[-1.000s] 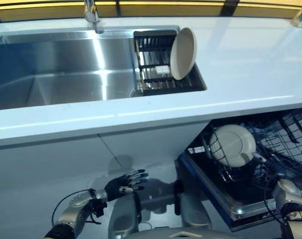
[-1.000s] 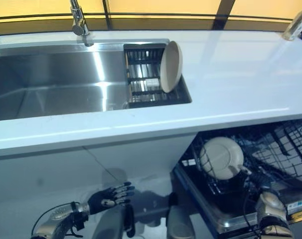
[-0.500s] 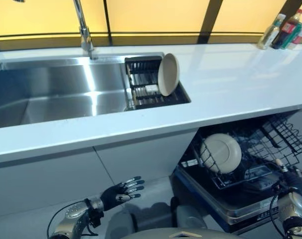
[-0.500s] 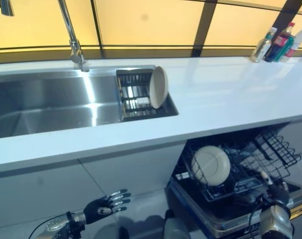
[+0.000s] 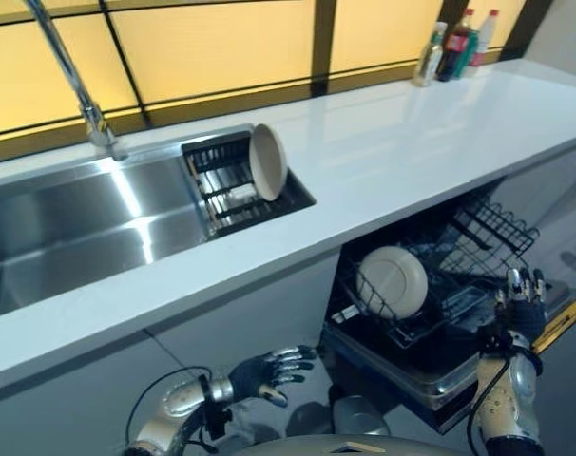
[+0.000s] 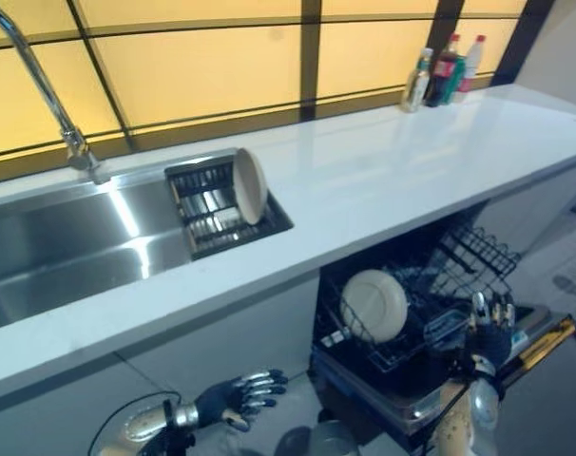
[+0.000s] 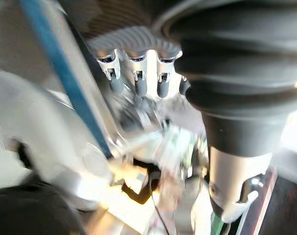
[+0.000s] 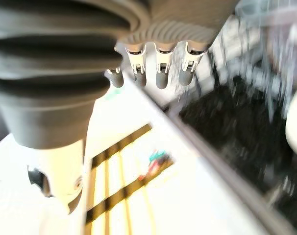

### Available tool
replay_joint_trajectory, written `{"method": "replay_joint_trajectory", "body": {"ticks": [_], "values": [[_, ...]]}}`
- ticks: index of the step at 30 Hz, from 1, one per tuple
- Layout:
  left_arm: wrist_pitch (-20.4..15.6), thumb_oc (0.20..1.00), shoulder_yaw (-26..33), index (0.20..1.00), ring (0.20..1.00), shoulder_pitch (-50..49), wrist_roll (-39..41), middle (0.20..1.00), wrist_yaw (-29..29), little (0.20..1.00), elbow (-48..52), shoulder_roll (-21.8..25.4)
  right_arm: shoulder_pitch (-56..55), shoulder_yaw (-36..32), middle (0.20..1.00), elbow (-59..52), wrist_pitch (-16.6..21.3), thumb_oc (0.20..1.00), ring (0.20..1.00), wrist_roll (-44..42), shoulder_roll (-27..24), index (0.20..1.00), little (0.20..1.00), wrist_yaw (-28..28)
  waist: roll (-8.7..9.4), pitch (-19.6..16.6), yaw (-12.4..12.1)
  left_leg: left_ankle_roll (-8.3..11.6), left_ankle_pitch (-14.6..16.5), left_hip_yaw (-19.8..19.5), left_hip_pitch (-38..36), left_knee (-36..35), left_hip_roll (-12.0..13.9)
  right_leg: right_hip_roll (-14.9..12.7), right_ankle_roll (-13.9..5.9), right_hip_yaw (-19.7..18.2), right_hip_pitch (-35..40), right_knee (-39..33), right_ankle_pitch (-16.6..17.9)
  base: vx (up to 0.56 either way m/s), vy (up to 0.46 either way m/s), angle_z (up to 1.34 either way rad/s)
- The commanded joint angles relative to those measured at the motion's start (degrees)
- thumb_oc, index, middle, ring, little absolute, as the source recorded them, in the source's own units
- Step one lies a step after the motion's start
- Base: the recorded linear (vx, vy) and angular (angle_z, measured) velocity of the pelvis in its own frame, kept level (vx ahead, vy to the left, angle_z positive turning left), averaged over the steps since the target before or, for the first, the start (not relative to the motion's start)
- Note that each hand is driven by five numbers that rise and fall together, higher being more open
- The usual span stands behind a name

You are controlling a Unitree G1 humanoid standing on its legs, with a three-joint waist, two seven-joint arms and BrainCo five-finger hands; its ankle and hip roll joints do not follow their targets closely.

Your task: Pick up plates and place into dishwasher.

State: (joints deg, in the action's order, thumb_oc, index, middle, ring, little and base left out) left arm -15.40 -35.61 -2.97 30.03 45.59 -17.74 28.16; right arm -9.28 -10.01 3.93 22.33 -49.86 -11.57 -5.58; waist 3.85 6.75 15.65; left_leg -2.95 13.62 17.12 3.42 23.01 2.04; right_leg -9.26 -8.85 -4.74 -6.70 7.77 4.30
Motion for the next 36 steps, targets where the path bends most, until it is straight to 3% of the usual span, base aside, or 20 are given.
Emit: {"method": "replay_joint_trajectory", "body": {"ticks": [1,5,10,15,18,22,30,36], "values": [[-2.7,1.000,-2.3,1.000,1.000,4.8,3.1,1.000,-0.7,1.000,10.2,0.1,4.0,-0.2,1.000,-5.4,6.6,1.000,1.000,-1.9,-3.6,1.000,1.000,4.6,-3.28,1.8,1.1,-1.96,-0.9,-1.6,-8.4,-12.6,-1.7,0.6,-2.82,-0.9,-3.9,5.0,4.2,-0.01,0.068,-0.15],[-3.1,1.000,-3.6,1.000,1.000,8.2,8.0,1.000,-2.9,1.000,15.8,-0.8,3.7,1.7,1.000,-7.1,7.8,1.000,1.000,-0.5,-3.8,1.000,1.000,5.1,-3.75,1.0,1.7,-2.14,-1.1,-1.4,-8.5,-13.0,-2.2,0.9,-2.50,-1.7,-3.8,4.7,3.8,0.00,0.044,-0.14],[-4.7,1.000,1.9,1.000,1.000,10.4,14.7,1.000,-5.3,1.000,21.8,-3.8,0.9,4.3,1.000,-12.6,6.2,1.000,1.000,-4.0,-3.3,1.000,1.000,11.4,-3.80,-0.3,1.6,-2.22,-1.5,-2.0,-8.9,-14.4,-2.9,1.7,-2.02,-2.8,-3.5,4.4,3.3,0.00,0.025,-0.08],[-5.4,1.000,8.5,1.000,1.000,11.0,15.3,1.000,-9.4,1.000,26.4,-4.8,-0.6,4.1,1.000,-20.2,9.5,1.000,1.000,-9.1,-3.0,1.000,1.000,16.9,-3.80,-1.1,0.7,-2.17,-2.2,-3.3,-9.5,-16.0,-3.4,2.3,-1.56,-2.8,-3.1,4.2,2.9,0.00,0.000,0.00],[-4.6,1.000,11.1,1.000,1.000,11.9,17.4,1.000,-10.8,1.000,28.4,-5.5,-0.1,4.5,1.000,-23.5,11.9,1.000,1.000,-1.8,-4.5,1.000,1.000,14.1,-3.94,-1.5,0.1,-2.04,-2.5,-4.3,-9.6,-16.7,-3.7,2.5,-1.45,-2.6,-2.6,3.8,2.5,-0.02,0.015,0.04],[-4.9,1.000,12.7,1.000,1.000,15.4,18.1,1.000,-15.4,1.000,30.7,-7.3,5.1,6.7,1.000,-22.7,11.5,1.000,1.000,6.2,-6.9,1.000,1.000,10.3,-3.89,-2.4,-1.9,-1.71,-3.0,-5.5,-9.7,-17.7,-3.9,2.4,-1.25,-1.1,-1.5,3.3,2.2,-0.01,0.001,0.03],[-2.4,1.000,13.9,1.000,1.000,19.5,18.5,1.000,-19.6,1.000,32.6,-9.3,13.0,10.9,1.000,-20.1,7.5,1.000,1.000,9.9,-9.0,1.000,1.000,5.4,-3.45,-4.0,-6.2,-1.26,-3.6,-8.5,-9.5,-18.3,-3.9,2.1,-0.60,2.1,0.8,2.9,0.4,0.01,-0.026,0.21],[-1.5,1.000,13.4,1.000,1.000,22.1,13.3,1.000,-27.0,1.000,31.8,-9.7,19.2,14.7,1.000,-16.0,4.6,1.000,1.000,19.1,-9.8,1.000,1.000,-0.8,-3.34,-4.9,-9.1,-0.74,-3.7,-11.0,-9.2,-17.6,-3.7,2.5,0.22,4.1,3.6,2.3,-3.3,0.04,0.000,0.29]]}}
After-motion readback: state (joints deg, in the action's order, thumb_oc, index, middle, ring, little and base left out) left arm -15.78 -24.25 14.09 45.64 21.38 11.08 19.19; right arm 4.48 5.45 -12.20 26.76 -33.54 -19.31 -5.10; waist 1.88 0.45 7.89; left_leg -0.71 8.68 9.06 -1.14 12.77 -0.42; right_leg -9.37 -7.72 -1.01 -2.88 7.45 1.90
